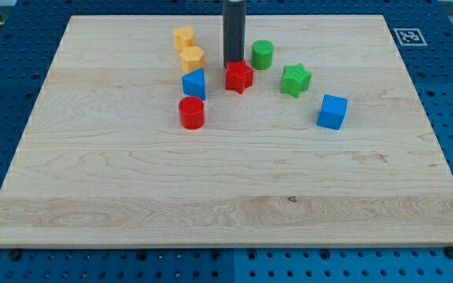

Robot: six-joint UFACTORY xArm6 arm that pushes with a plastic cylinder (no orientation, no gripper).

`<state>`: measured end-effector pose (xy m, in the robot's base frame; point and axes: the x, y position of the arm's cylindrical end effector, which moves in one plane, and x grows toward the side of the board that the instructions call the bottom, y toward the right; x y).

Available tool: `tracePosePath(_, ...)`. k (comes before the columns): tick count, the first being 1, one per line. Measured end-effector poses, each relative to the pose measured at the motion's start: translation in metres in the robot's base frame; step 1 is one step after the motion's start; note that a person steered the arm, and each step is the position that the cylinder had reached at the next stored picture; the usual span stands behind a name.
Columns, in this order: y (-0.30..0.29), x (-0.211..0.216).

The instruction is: Place the yellow heart top left to the red star

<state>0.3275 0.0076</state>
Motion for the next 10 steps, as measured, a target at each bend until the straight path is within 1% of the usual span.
tracePosePath(1, 0.0, -0.018)
tracePosePath(3, -0.001, -0.076)
tracePosePath(4, -0.038, -0.084)
tracePosePath(5, -0.096, -0.084)
tracePosePath(7, -0.141, -0.084)
tracePosePath(8, -0.179, -0.078)
tracePosePath(9, -0.175, -0.076)
tracePosePath(10, -0.165, -0.062)
